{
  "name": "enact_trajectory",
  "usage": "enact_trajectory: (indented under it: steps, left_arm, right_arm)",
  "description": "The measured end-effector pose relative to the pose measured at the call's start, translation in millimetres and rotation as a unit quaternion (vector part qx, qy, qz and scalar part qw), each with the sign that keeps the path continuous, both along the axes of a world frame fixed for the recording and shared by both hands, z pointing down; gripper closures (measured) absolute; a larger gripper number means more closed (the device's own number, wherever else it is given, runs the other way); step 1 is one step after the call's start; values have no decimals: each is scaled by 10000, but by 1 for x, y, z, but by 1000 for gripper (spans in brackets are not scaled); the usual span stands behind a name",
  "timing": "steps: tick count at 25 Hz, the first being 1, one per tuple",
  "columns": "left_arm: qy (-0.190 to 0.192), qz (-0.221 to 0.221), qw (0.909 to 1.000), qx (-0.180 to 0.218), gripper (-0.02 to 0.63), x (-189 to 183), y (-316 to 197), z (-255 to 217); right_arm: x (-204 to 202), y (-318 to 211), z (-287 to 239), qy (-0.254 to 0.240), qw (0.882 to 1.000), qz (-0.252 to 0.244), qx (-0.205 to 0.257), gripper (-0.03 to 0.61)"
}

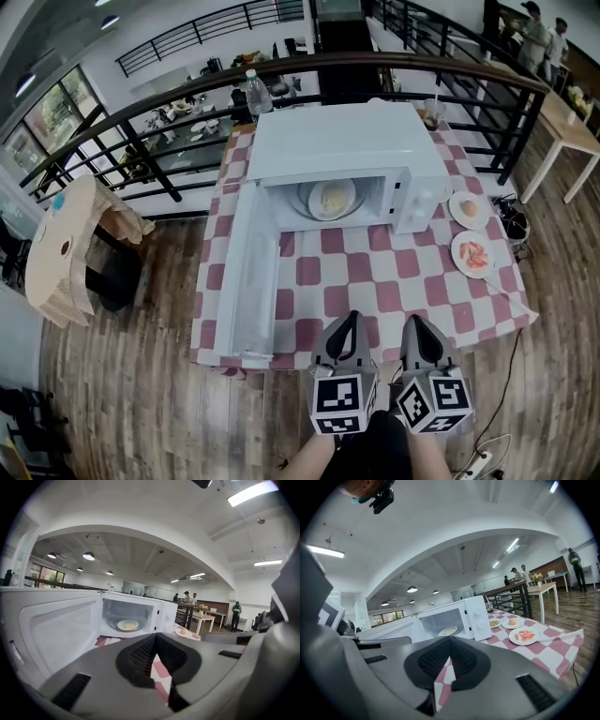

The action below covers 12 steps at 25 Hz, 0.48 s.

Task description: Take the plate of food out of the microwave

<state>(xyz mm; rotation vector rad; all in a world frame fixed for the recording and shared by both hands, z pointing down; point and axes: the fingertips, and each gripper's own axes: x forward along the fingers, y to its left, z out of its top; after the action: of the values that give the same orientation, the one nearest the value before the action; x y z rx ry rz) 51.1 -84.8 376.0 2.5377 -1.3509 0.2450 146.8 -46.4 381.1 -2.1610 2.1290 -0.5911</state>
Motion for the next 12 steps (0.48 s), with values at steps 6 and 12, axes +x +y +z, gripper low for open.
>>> enact_trajectory:
  steps: [6,12]
  left_arm:
    - [75,-77,9999,-6,606,0,-21,4]
    - [77,-174,9998,-116,606,1,-37,10]
  right_arm:
    - [2,-22,4,56,10000,-68,-44,583]
    - [2,-39,11,39,9997,-167,-146,583]
